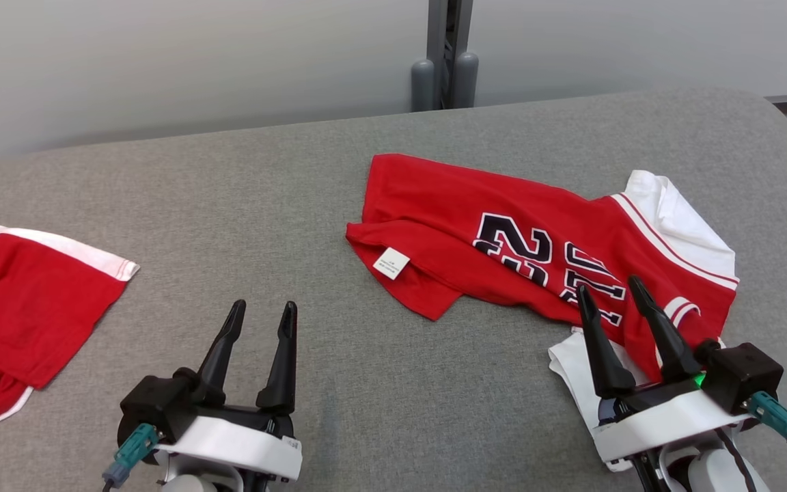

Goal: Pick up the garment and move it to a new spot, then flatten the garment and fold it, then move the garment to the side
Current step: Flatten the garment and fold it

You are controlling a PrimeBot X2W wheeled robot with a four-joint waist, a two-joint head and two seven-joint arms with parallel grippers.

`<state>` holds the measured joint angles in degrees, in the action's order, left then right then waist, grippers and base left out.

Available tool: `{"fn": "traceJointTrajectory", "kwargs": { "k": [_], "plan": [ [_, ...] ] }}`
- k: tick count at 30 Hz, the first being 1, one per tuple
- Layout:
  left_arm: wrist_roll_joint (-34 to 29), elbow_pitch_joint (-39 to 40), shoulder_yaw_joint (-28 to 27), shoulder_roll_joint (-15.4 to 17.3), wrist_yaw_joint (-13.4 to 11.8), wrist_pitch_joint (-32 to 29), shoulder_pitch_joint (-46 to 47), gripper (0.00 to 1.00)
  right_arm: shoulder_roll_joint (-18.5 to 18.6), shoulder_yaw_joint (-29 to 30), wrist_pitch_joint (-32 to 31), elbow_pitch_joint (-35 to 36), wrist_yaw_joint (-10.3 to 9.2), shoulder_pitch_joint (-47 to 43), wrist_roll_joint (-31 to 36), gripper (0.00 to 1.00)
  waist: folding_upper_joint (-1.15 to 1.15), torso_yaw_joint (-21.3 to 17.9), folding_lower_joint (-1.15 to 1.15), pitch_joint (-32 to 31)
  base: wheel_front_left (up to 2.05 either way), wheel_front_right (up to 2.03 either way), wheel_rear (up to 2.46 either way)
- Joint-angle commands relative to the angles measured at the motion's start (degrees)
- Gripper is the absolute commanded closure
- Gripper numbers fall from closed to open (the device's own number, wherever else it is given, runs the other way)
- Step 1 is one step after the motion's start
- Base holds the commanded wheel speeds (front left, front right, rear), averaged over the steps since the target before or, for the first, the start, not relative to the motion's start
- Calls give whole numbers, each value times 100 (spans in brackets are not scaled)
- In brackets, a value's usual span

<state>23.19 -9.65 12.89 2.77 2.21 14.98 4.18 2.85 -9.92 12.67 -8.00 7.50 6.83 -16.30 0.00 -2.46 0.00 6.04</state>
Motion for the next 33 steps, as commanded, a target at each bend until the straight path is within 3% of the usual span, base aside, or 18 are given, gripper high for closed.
{"fn": "traceJointTrajectory", "kwargs": {
  "k": [1,6,11,22,27,33],
  "plan": [
    [-43,9,-27,22,41,17,140,0,23,22,65,1,-2,58,34,0,0,-50,0,47,0,0,0],
    [-150,-210,-52,23,14,17,443,0,20,56,100,123,-2,196,101,0,0,-285,0,340,0,0,0],
    [-380,-1013,-12,84,-103,-113,1406,0,17,43,154,300,-2,350,129,0,0,-655,0,808,0,0,0],
    [-720,-2684,227,494,-1,-1928,4164,0,13,-101,260,551,-2,593,-24,0,0,-1444,0,1785,0,0,0],
    [-779,-3528,321,644,35,-2713,4954,0,15,-208,273,599,-2,674,-97,0,0,-1716,0,1985,0,0,0],
    [-893,-4312,413,807,-25,-3143,5613,0,15,-301,271,706,-2,685,-180,0,0,-1954,0,2167,0,0,0]
  ]
}}
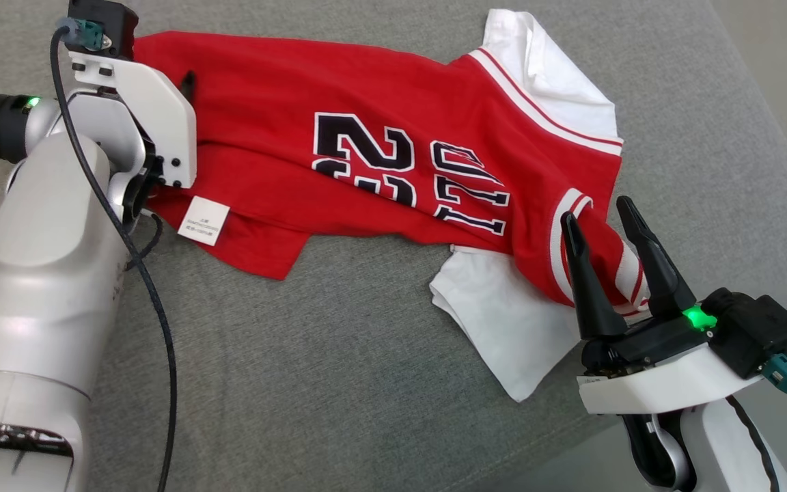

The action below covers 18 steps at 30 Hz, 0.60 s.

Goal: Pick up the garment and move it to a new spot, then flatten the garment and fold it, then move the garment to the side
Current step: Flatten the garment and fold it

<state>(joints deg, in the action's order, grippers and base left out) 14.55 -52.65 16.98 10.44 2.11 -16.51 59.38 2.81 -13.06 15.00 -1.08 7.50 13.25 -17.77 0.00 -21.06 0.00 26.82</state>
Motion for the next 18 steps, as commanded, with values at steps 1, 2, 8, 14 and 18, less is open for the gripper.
{"fn": "traceJointTrajectory", "kwargs": {
  "k": [1,2,8,14,18],
  "plan": [
    [-45,-107,17,71,-31,-16,199,0,20,0,38,27,-2,40,-47,0,0,-124,0,112,0,0,0],
    [-66,-207,30,88,-54,-39,277,0,20,-12,39,38,-2,39,-58,0,0,-151,0,131,0,0,0],
    [-104,-831,186,98,103,-270,487,100,19,-58,39,79,-2,17,-98,0,0,-256,0,183,0,0,0],
    [43,-839,58,134,69,252,763,100,19,32,40,108,-2,9,-80,0,0,-211,0,193,0,0,0],
    [155,-846,-130,254,-99,810,978,100,20,38,39,106,-2,42,-20,0,0,-109,0,146,0,0,0]
  ]
}}
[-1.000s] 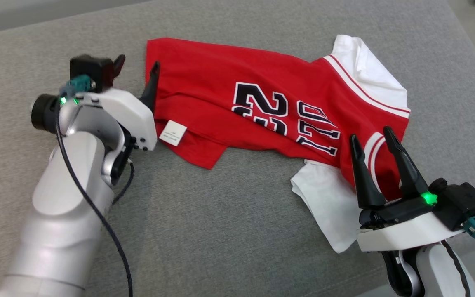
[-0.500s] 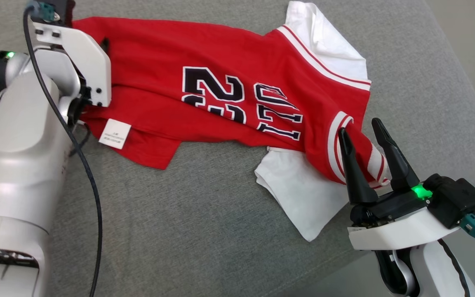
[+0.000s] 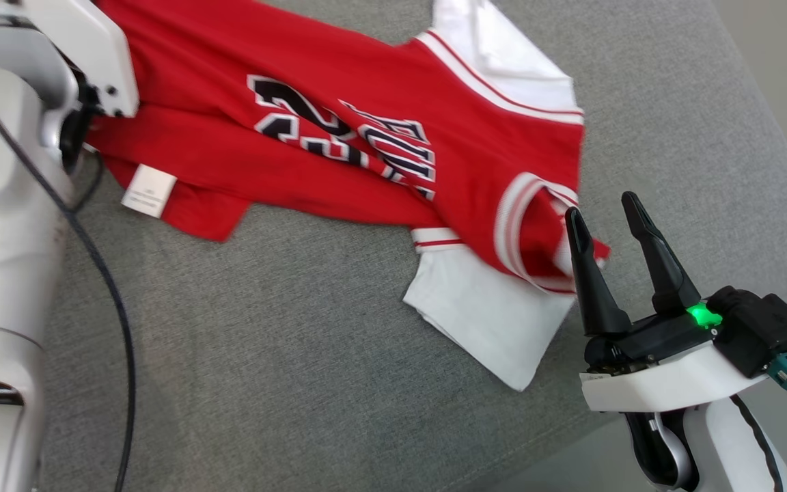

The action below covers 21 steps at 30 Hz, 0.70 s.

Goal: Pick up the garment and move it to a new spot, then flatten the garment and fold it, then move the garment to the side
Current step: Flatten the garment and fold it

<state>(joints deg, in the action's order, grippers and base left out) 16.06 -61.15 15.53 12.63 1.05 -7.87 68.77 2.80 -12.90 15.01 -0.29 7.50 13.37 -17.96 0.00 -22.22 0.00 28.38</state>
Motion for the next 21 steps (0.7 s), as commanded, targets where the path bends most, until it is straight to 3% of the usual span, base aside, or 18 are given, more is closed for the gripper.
{"fn": "traceJointTrajectory", "kwargs": {
  "k": [1,5,10,12,21],
  "plan": [
    [42,-9,-38,55,-53,47,86,100,20,27,38,20,-2,37,17,0,0,37,0,-34,0,0,0],
    [125,-17,-229,311,-227,432,320,100,20,13,28,-2,-2,52,77,0,0,141,0,-98,0,0,0],
    [127,-148,-223,410,-191,729,334,100,21,-22,27,-36,-2,71,124,0,0,263,0,-174,0,0,0],
    [86,-260,-163,393,-184,768,219,0,23,-43,27,-56,-2,86,152,0,0,321,0,-216,0,0,0],
    [501,-402,-401,223,46,1506,-71,0,24,33,27,-124,-2,69,316,0,0,768,0,-666,0,0,0]
  ]
}}
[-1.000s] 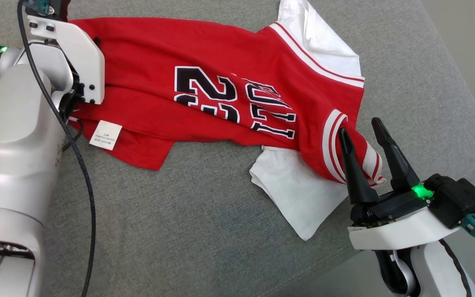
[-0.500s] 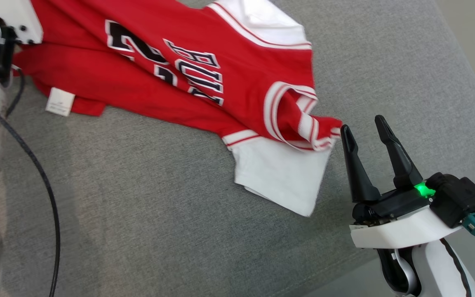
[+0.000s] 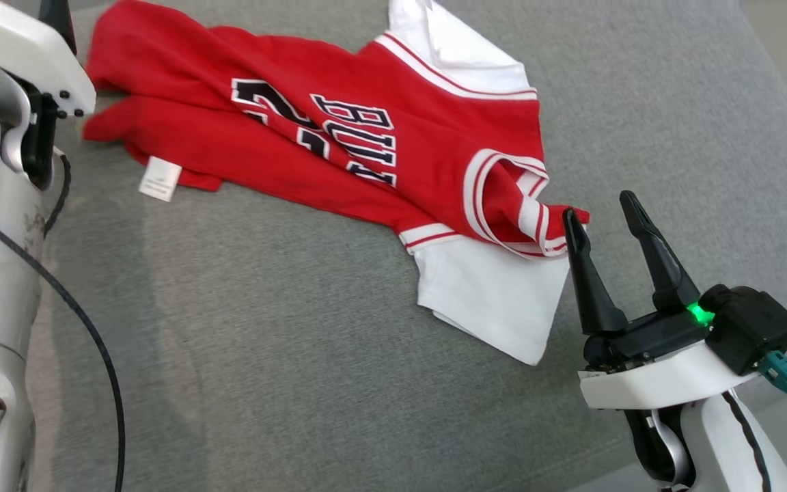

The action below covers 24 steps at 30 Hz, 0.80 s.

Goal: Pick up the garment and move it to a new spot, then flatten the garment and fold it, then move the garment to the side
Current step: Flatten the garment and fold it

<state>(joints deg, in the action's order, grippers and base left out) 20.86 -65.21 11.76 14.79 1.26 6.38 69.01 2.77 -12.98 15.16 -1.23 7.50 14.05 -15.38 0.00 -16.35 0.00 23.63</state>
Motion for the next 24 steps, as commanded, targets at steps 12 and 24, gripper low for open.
{"fn": "traceJointTrajectory", "kwargs": {
  "k": [12,24],
  "plan": [
    [421,1156,-220,-251,458,873,-1904,0,29,463,13,-195,-2,-384,263,0,0,1242,0,-1335,0,0,0],
    [267,3741,-324,-763,423,875,-4644,0,26,641,13,-263,-2,-782,363,0,0,1822,0,-1741,0,0,0]
  ]
}}
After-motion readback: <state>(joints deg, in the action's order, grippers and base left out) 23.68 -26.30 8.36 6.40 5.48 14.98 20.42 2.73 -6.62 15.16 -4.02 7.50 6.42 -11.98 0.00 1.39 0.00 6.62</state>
